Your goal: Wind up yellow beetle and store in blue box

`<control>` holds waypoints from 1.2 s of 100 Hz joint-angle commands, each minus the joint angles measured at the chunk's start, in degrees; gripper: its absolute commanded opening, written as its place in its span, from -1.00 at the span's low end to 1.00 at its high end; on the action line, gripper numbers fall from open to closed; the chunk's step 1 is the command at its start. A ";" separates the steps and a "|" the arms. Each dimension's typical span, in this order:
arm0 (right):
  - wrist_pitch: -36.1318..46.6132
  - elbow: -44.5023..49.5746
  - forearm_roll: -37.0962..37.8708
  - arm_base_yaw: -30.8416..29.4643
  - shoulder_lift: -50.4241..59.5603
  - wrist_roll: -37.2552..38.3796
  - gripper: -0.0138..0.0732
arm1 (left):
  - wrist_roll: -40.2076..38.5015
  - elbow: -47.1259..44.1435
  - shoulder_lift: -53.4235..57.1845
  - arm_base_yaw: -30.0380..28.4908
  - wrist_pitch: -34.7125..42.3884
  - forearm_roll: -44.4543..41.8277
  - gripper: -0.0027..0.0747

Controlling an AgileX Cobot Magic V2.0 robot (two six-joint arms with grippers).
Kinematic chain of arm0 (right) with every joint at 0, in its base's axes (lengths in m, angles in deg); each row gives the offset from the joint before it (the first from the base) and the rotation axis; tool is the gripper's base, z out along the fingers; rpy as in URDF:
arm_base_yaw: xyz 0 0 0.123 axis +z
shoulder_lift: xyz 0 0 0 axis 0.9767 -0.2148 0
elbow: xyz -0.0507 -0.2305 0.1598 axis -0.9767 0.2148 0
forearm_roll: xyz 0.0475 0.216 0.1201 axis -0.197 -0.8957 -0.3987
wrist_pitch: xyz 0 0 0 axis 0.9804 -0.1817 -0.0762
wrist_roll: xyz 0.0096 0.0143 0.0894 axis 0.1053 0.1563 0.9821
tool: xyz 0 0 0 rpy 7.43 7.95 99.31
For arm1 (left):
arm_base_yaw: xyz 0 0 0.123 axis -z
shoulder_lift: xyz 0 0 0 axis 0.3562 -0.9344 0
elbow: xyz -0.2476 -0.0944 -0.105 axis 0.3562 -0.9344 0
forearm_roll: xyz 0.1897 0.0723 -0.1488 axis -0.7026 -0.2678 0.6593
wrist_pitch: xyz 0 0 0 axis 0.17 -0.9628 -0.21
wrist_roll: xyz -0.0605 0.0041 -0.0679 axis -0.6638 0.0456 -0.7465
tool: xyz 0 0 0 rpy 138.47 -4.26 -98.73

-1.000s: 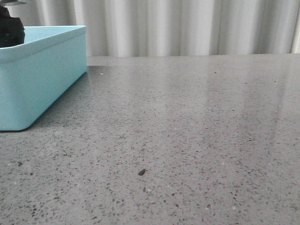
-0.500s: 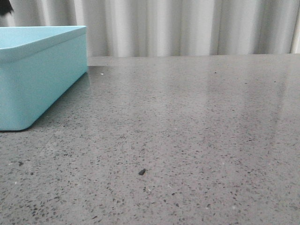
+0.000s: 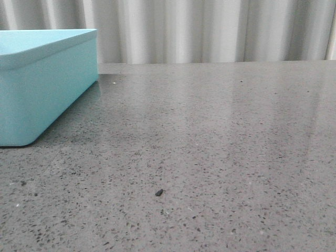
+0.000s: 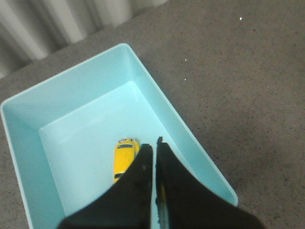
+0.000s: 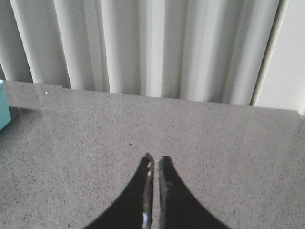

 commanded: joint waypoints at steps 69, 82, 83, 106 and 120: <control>18.06 17.08 3.37 3.41 11.47 0.71 -0.80 | -2.42 -45.34 50.98 0.08 24.96 -2.58 -0.99; 18.24 21.56 4.01 3.41 15.51 0.71 -0.80 | -2.50 -51.14 57.97 0.08 26.88 -2.58 -0.99; 18.21 22.05 4.29 3.41 15.71 0.71 -0.80 | -2.50 -51.42 58.31 0.08 27.07 -2.58 -0.99; 22.67 29.45 4.96 3.41 21.17 0.71 -0.80 | -5.39 -58.00 66.82 0.08 28.18 -2.68 -0.99; 29.59 33.90 4.96 3.41 22.51 0.71 -0.80 | -5.84 -59.81 66.45 0.08 27.82 -2.67 -0.99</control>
